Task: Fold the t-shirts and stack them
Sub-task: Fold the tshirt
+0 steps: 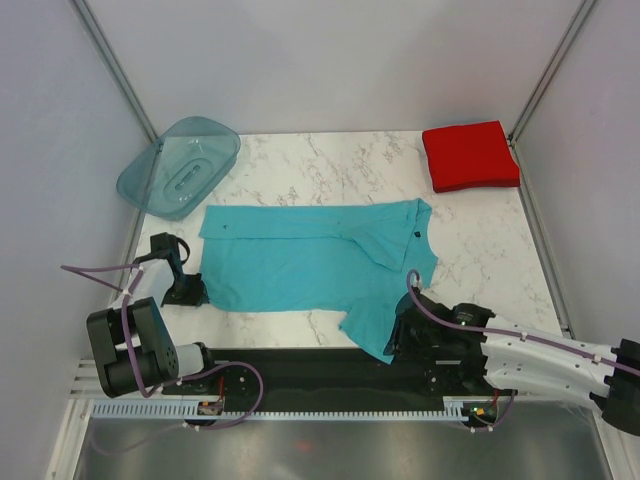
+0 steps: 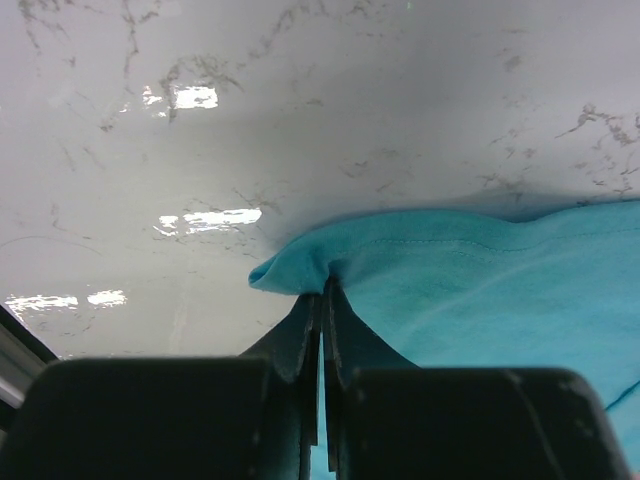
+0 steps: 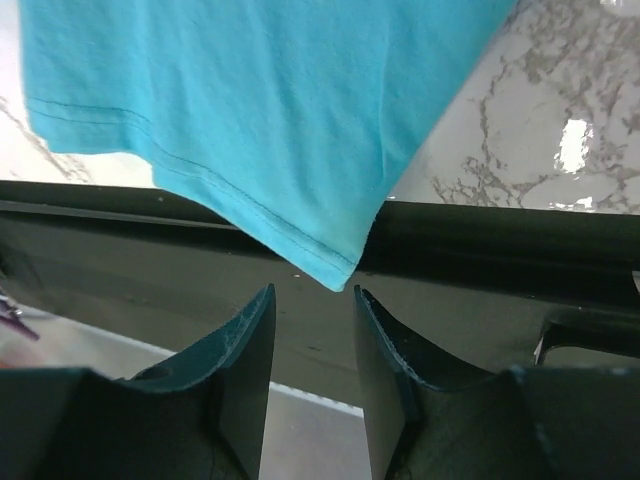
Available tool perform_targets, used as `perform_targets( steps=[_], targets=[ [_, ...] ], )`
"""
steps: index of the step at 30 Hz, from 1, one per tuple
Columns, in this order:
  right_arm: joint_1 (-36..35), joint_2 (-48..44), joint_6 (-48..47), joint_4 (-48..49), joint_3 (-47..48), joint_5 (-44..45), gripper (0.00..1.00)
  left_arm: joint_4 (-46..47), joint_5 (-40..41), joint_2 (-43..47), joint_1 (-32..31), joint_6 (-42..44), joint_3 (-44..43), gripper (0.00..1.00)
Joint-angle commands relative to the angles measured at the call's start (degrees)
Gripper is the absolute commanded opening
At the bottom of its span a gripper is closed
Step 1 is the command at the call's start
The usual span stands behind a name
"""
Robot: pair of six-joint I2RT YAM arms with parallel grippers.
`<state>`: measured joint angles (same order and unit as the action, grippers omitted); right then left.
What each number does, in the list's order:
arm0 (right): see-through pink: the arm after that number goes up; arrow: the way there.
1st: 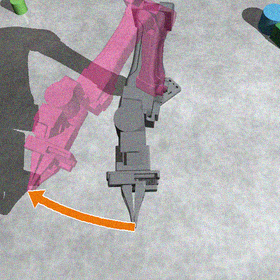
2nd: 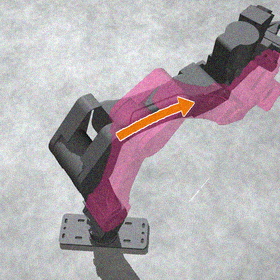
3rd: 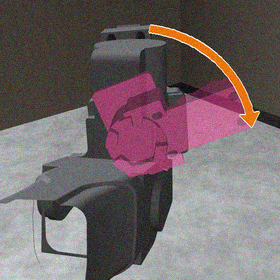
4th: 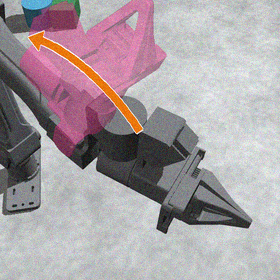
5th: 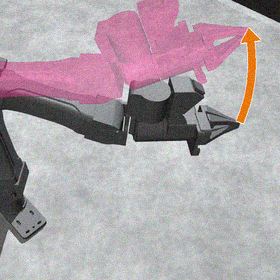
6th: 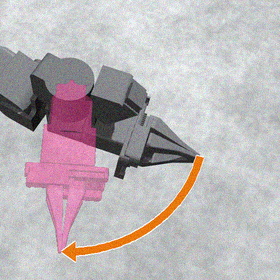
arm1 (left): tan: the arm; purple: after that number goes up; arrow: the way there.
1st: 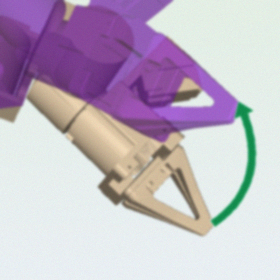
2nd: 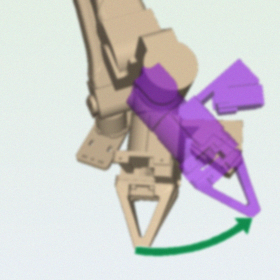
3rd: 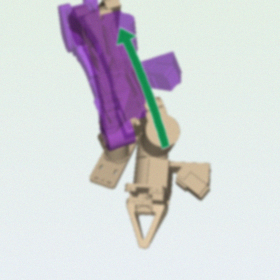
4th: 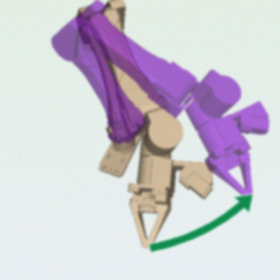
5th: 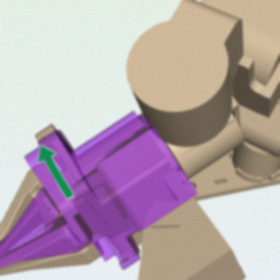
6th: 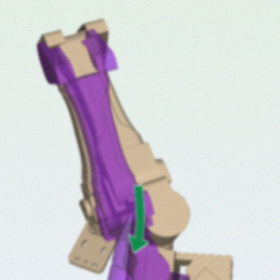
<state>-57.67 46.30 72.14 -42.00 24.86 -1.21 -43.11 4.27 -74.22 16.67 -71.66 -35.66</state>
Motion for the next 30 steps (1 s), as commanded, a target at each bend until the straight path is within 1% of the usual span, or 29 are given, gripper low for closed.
perform_targets(
  steps=[1,4,6,19,23,24,29,30],
  targets=[
    [-5.24,1.94,8.70,4.02,-0.87,4.81,0.45,5.67,-2.34,-1.72,-0.23,0.20,0.95,0.02],
    [-7.98,3.96,10.56,3.07,0.79,8.94,0.45,5.67,-2.87,-1.46,-0.23,0.20,0.85,0.02],
    [-8.51,4.85,10.83,2.54,0.98,10.26,0.45,5.67,-3.13,-1.28,-0.23,-0.06,0.94,0.02],
    [-9.74,8.45,12.41,6.31,-1.13,11.76,0.45,5.67,-2.51,-1.19,-0.23,-0.59,1.38,0.02],
    [-10.62,7.84,13.82,6.49,-1.75,12.64,0.40,5.50,-2.51,-0.84,-0.23,-0.41,1.38,0.02],
    [-10.71,7.84,13.99,6.49,-1.83,12.64,0.40,5.58,-2.52,-0.84,-0.23,-0.41,1.47,0.02],
    [-11.50,7.93,14.96,4.03,-1.66,13.34,0.45,5.58,-2.43,-0.49,-0.23,-0.41,1.38,0.02],
    [-11.67,7.84,15.13,3.94,-1.83,13.34,0.45,5.50,-2.34,-0.58,-0.14,-0.41,1.47,0.02]
  ],
)
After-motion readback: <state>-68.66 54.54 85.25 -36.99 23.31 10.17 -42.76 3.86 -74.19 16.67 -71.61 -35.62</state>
